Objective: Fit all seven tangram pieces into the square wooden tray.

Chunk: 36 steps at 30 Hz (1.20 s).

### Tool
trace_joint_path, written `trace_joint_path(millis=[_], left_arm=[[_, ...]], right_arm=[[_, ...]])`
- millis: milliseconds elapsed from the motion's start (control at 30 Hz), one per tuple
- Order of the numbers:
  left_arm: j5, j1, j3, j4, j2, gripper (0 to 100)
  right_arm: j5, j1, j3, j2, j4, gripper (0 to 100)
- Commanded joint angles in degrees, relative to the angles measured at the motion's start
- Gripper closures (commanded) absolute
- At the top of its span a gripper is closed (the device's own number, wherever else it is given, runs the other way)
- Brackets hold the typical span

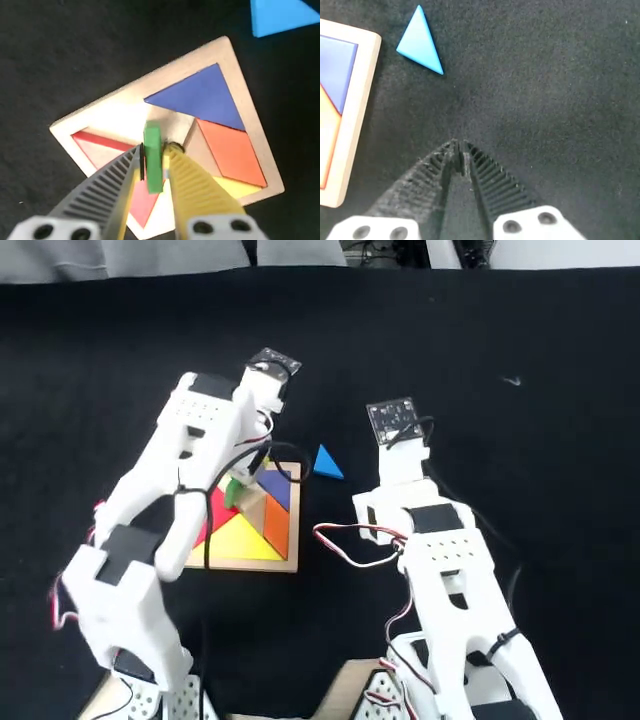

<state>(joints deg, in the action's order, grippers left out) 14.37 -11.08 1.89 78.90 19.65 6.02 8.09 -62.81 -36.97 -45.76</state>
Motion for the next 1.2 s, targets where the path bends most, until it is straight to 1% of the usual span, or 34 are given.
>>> trace_joint_path(millis=[0,133,233,433,633,767,833,933,1067,1167], left_arm=[[0.8,-1.7,11.1,6.3,4.0,89],[0.8,-3.0,17.5,10.7,6.9,90],[0.7,-3.3,19.7,12.1,7.1,90],[0.9,-2.7,17.8,12.2,7.6,90],[0.9,-3.6,16.6,13.1,6.9,90],[0.5,-8.7,16.3,17.8,6.9,90],[-1.0,-11.6,16.5,19.1,6.9,90],[-3.3,-12.7,16.6,19.3,6.9,90],[-3.5,-12.4,15.3,19.1,7.6,90],[-3.5,-12.4,10.6,15.2,7.6,90]], right_arm=[[0.4,-0.7,1.4,-1.9,1.1,98.6],[0.4,-0.7,1.4,-1.9,1.1,98.6],[0.4,-0.7,1.4,-1.9,1.1,98.6],[0.4,-0.7,1.4,-1.9,1.1,98.6],[0.4,-0.7,1.4,-1.9,1.1,98.6],[0.4,-0.7,1.5,-1.9,1.1,98.6],[0.4,-0.7,1.5,-1.9,1.1,98.6],[0.4,-0.7,1.5,-1.9,1.1,98.6],[0.4,-0.7,1.4,-1.9,1.1,98.6],[0.4,-0.7,1.4,-2.0,1.1,98.6]])
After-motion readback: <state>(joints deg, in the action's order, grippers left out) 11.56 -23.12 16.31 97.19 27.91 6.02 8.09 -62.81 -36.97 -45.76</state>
